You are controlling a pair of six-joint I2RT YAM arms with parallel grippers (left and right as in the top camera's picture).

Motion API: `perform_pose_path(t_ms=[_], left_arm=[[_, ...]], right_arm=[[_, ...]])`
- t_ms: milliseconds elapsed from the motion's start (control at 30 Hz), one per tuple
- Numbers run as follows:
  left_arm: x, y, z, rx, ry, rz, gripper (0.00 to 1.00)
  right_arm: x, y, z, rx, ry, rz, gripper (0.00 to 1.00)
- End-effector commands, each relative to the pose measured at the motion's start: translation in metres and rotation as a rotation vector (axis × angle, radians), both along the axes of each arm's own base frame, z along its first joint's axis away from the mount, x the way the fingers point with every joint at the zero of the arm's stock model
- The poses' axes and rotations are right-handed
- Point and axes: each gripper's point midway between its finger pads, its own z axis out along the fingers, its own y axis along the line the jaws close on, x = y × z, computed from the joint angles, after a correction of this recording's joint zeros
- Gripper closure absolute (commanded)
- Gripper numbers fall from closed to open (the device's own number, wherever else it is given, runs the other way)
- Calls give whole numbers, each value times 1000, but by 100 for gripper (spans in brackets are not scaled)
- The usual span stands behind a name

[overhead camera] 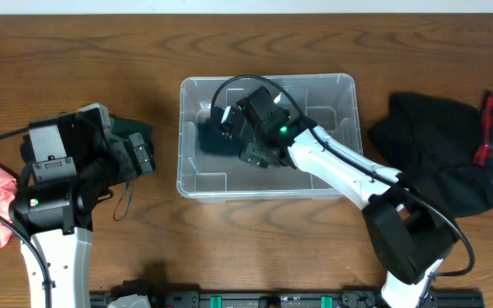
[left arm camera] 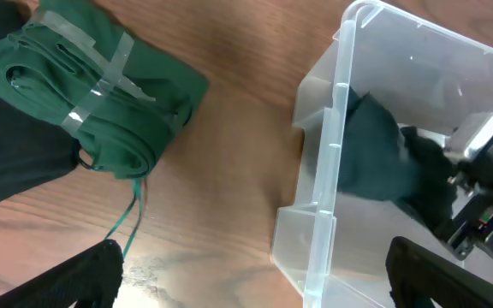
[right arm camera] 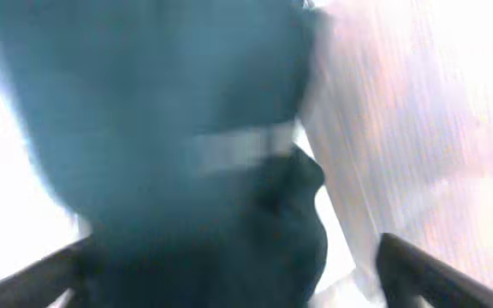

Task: Pack container
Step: 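Carry the black clothes into the bin and release with the right gripper, then grasp the second black garment on the right with the right gripper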

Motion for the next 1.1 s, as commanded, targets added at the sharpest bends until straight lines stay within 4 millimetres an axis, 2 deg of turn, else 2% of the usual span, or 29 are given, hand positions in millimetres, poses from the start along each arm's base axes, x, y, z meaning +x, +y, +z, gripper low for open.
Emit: perform_pose_path(t_ms=[0, 67, 133, 167, 233, 333, 400, 433, 467, 567, 633, 733, 867, 1067], left_arm=[[3, 1, 8, -6, -21, 9, 2], [3, 1, 8, -5, -22, 9, 2], [3, 1, 8, -5, -21, 9, 2], [3, 1, 8, -5, -22, 9, 2], [3, 1, 8, -6, -21, 9, 2], [3, 1, 8, -5, -21, 9, 2], [3, 1, 8, -5, -21, 9, 2], [3, 1, 8, -5, -21, 9, 2], [3, 1, 8, -6, -21, 9, 2], [3, 1, 8, -5, -22, 9, 2], [3, 1, 8, -5, -22, 9, 2], [3, 1, 8, -6, -21, 9, 2], [3, 1, 8, -6, -21, 9, 2], [3, 1, 8, -5, -22, 9, 2]], right_arm=[[23, -23, 54, 20, -176, -222, 1], [30, -41, 95, 59, -276, -327, 1], [35, -70, 141, 126, -374, -476, 1], [36, -86, 157, 160, -405, -548, 1], [35, -125, 180, 227, -427, -700, 1], [29, -189, 181, 254, -392, -932, 1], [18, -235, 166, 198, -336, -1076, 1], [10, -262, 152, 145, -293, -1150, 1], [5, -277, 142, 108, -267, -1184, 1], [-12, -319, 97, -42, -121, -1215, 1], [-25, -335, 64, -123, -12, -1186, 1], [-42, -359, 23, -208, 83, -1239, 1], [-49, -375, -13, -245, 147, -1280, 1], [-50, -380, -52, -272, 219, -1290, 1]])
